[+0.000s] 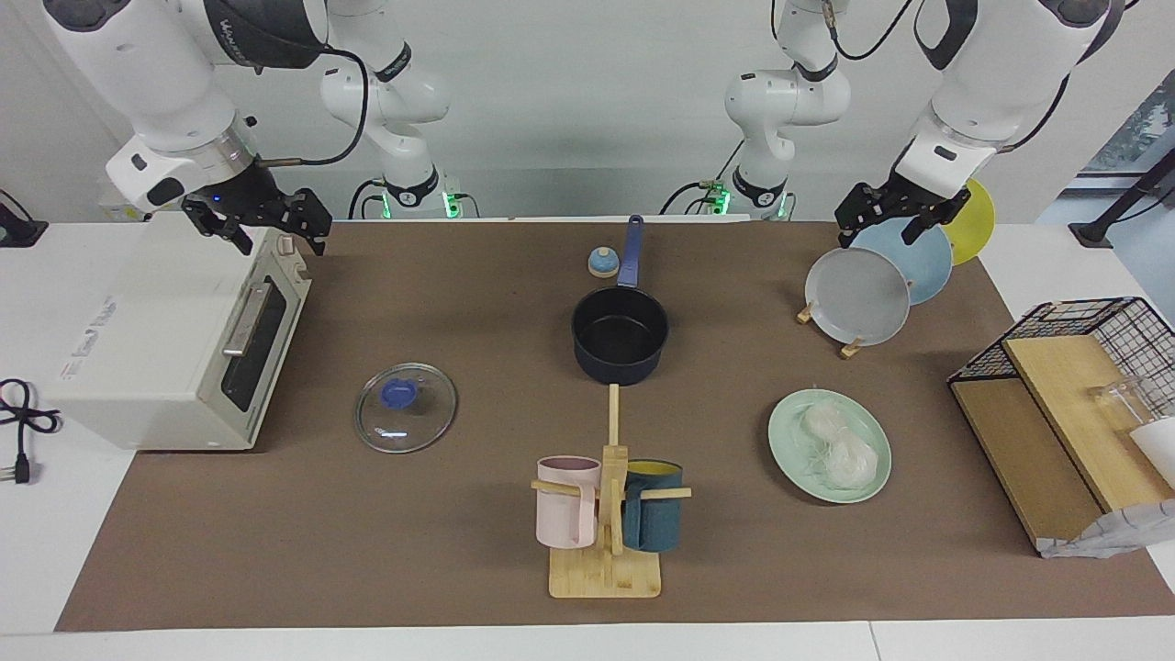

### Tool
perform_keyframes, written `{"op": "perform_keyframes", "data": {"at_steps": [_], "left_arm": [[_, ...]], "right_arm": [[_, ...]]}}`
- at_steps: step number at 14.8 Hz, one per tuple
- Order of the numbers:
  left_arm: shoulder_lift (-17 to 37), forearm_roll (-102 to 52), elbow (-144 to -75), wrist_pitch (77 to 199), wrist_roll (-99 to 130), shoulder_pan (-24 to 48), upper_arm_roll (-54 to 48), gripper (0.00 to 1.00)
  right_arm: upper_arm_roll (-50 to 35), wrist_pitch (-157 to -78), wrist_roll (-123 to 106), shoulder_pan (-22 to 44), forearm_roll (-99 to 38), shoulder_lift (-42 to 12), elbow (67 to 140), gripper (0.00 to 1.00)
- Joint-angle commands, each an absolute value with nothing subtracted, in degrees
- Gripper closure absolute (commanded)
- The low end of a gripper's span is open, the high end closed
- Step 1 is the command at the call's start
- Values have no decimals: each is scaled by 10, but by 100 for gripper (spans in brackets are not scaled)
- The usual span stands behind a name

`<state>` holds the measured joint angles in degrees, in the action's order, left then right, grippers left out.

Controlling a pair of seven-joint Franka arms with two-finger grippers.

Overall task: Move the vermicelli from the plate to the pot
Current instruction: 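Reach the right gripper to the lid knob while the left gripper approaches the plate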

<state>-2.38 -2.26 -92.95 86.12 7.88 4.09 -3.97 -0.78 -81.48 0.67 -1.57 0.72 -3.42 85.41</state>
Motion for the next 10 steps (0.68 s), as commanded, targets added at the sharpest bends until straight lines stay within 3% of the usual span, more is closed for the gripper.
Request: {"op": "perform_keyframes", "data": {"at_steps": [1, 10], "left_arm": [[-21, -32, -923, 859, 80, 40, -37, 0], [-21, -32, -924, 868, 83, 43, -36, 0]], "right_arm": [[-5, -822, 7, -13, -3, -31, 856, 0], [-28, -860, 14, -14, 3, -34, 874, 0]]}}
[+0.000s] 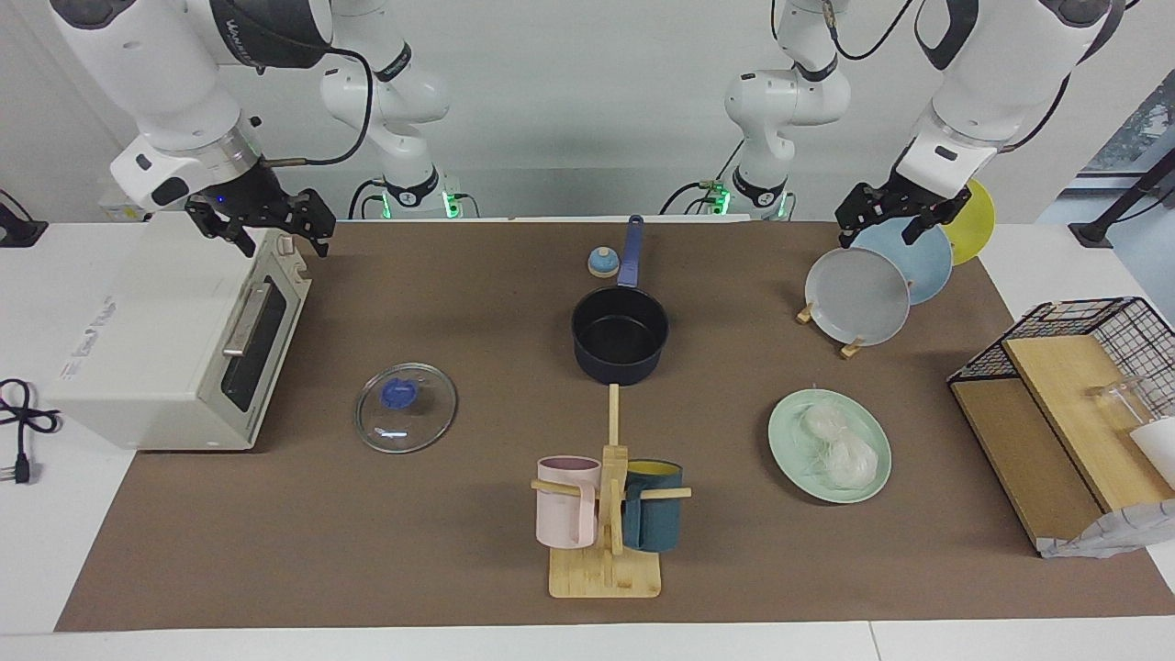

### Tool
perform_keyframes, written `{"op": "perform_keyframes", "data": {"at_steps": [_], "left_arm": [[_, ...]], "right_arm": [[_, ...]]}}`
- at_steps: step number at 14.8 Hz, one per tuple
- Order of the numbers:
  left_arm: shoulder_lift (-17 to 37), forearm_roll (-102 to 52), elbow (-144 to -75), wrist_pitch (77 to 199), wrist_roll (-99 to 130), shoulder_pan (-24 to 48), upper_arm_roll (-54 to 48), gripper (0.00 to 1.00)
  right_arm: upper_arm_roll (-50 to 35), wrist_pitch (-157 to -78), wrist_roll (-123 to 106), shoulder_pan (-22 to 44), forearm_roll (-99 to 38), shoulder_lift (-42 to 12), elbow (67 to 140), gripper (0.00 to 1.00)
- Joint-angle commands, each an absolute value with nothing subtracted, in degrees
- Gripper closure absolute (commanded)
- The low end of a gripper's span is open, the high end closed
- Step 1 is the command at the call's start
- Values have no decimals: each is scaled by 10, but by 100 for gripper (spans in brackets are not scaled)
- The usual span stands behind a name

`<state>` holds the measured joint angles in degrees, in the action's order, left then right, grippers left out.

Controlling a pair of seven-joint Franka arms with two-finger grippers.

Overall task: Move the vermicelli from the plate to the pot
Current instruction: 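Reach the right gripper to the lid knob while the left gripper approaches the plate, then grasp the white vermicelli on the green plate with the left gripper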

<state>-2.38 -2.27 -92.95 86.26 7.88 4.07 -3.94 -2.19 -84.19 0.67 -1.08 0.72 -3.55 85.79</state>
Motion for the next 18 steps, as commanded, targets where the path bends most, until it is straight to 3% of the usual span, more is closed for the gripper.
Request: {"op": "perform_keyframes", "data": {"at_steps": [1, 6, 10, 13, 18], "left_arm": [[-21, -32, -925, 870, 83, 42, -36, 0], [-20, -33, -925, 879, 83, 40, -37, 0], [-13, -40, -925, 887, 83, 39, -37, 0], [20, -44, -922, 917, 84, 35, -36, 0], [138, -40, -920, 1030, 85, 33, -33, 0]], "right_arm": [[-28, -869, 15, -15, 3, -38, 884, 0], [-55, -996, 14, -14, -2, -51, 983, 0], [-65, -1148, 5, -13, -2, -62, 1085, 0], [-76, -1234, 3, -13, -2, -73, 1137, 0], [-84, -1281, -41, -17, -2, -114, 1147, 0]]}}
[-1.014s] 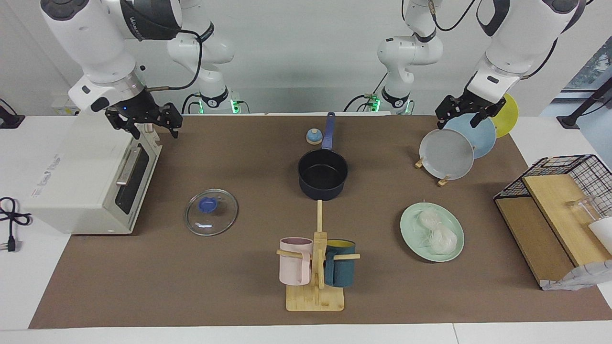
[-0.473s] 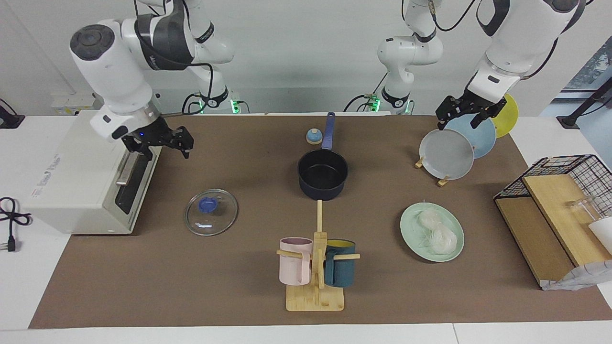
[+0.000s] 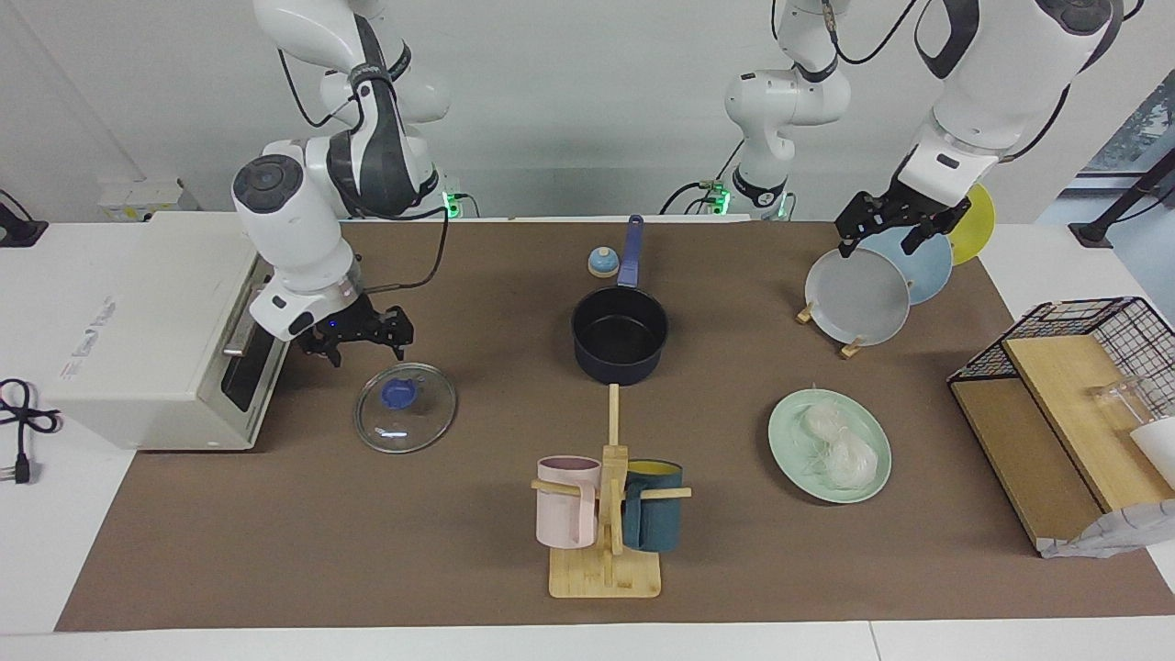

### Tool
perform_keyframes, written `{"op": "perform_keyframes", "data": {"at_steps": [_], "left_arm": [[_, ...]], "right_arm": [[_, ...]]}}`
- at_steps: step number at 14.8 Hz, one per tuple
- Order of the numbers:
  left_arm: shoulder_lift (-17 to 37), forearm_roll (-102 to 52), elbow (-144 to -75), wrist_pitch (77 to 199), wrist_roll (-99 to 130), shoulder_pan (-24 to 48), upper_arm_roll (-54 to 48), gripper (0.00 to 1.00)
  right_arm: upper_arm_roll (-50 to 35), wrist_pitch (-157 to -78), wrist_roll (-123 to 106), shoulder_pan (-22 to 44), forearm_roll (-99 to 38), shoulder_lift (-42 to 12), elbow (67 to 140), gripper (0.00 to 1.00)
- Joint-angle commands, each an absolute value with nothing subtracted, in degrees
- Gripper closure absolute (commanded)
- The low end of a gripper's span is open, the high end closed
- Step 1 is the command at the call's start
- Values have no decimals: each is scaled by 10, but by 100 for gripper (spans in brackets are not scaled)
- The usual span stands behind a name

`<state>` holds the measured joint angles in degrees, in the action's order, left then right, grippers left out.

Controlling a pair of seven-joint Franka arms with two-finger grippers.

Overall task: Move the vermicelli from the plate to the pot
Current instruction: 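Grasp the white vermicelli on the green plate with the left gripper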

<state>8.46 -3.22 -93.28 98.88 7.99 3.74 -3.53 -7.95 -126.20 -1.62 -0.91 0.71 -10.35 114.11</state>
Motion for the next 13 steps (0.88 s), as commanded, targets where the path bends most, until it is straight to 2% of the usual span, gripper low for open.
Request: {"op": "perform_keyframes", "data": {"at_steps": [1, 3, 7, 9, 13], "left_arm": [[157, -40, -920, 1061, 85, 24, -33, 0], [194, -39, -921, 1103, 87, 19, -33, 0], [259, -26, -922, 1186, 113, 25, -31, 0], [279, -26, -925, 1232, 139, 26, -31, 0], [301, -4, -932, 1273, 141, 29, -31, 0]], "right_arm": [[-84, -1284, -49, -17, -2, -126, 1147, 0], [-84, -1306, -73, -20, -2, -143, 1147, 0], [-84, -1304, -71, -19, -2, -144, 1147, 0], [-84, -1306, -77, -19, -2, -147, 1154, 0], [-84, -1312, -95, -20, -2, -148, 1169, 6]]}}
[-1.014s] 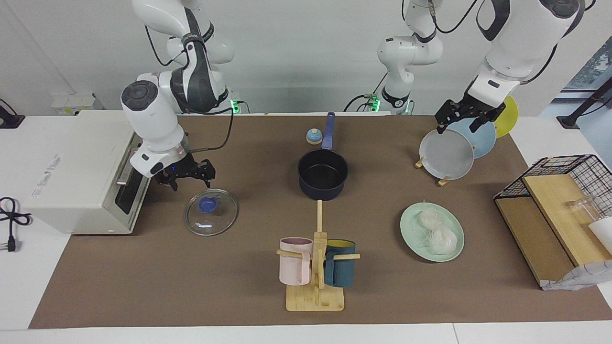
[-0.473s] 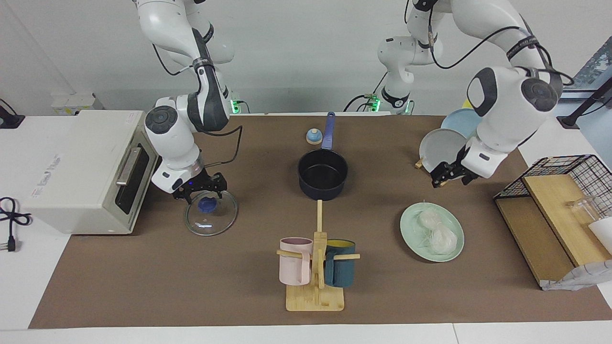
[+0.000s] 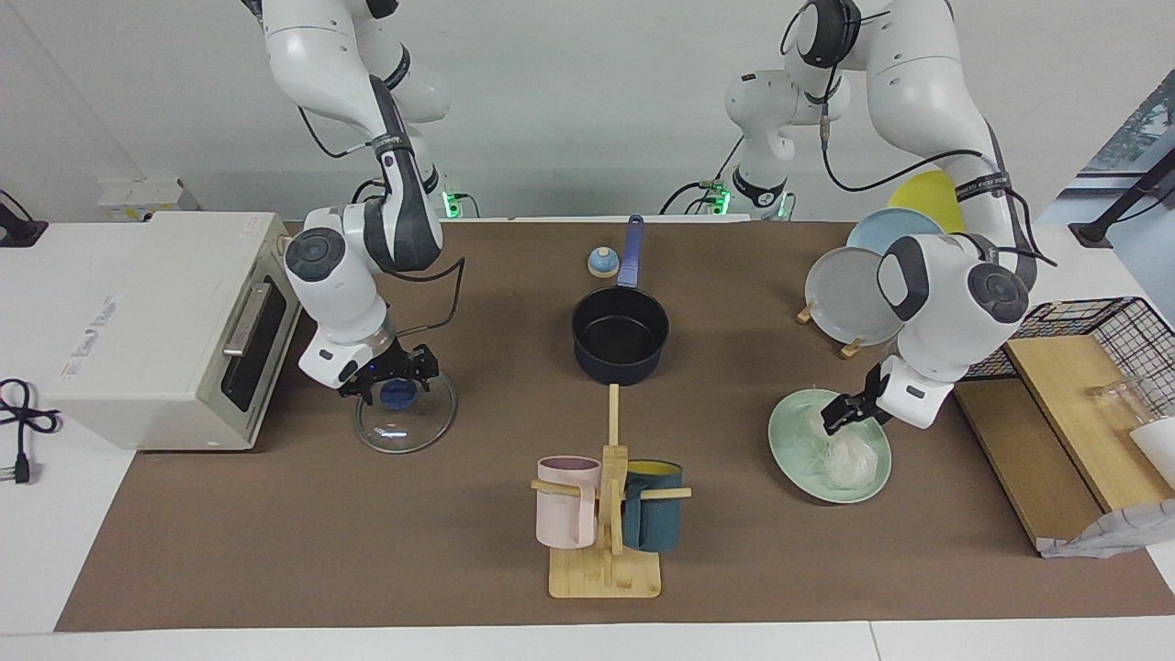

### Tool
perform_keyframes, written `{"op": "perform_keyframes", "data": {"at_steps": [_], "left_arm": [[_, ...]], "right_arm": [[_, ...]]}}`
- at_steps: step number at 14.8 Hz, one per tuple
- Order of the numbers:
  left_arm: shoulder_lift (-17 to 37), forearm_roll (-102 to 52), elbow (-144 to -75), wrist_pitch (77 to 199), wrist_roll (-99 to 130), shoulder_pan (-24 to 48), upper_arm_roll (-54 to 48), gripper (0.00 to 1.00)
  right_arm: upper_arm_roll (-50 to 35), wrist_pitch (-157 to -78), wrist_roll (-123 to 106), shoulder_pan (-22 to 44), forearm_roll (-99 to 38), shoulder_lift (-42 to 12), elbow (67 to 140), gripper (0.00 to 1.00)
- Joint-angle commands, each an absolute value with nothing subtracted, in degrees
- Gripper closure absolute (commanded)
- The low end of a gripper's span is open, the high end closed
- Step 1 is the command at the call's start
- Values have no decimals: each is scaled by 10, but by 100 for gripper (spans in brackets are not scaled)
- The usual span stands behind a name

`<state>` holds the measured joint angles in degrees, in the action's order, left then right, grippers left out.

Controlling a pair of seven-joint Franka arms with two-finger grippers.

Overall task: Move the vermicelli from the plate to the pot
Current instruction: 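Grasp the white vermicelli on the green plate with the left gripper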

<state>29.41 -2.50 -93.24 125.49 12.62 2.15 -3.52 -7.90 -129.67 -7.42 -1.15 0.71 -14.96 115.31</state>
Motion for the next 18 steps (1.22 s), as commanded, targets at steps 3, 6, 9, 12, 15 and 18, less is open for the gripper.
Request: {"op": "perform_keyframes", "data": {"at_steps": [3, 6, 9, 12, 15, 18], "left_arm": [[301, 26, -944, 1273, 140, 36, -31, 10], [299, 32, -946, 1271, 140, 42, -31, 66], [299, 32, -939, 1263, 141, 48, -32, 100], [272, 21, -923, 1233, 142, 62, -34, 100], [221, -37, -874, 1101, 153, 81, -37, 100], [216, -39, -789, 950, 250, 153, -38, 100]], "right_arm": [[-84, -1313, -96, -19, -2, -148, 1168, 12], [-84, -1316, -101, -19, 0, -148, 1169, 15], [-83, -1316, -115, -21, 2, -147, 1170, 21], [-83, -1315, -113, -18, 4, -147, 1168, 39], [-83, -1315, -114, -18, 5, -148, 1165, 50], [-83, -1311, -114, -18, 5, -148, 1163, 53]]}}
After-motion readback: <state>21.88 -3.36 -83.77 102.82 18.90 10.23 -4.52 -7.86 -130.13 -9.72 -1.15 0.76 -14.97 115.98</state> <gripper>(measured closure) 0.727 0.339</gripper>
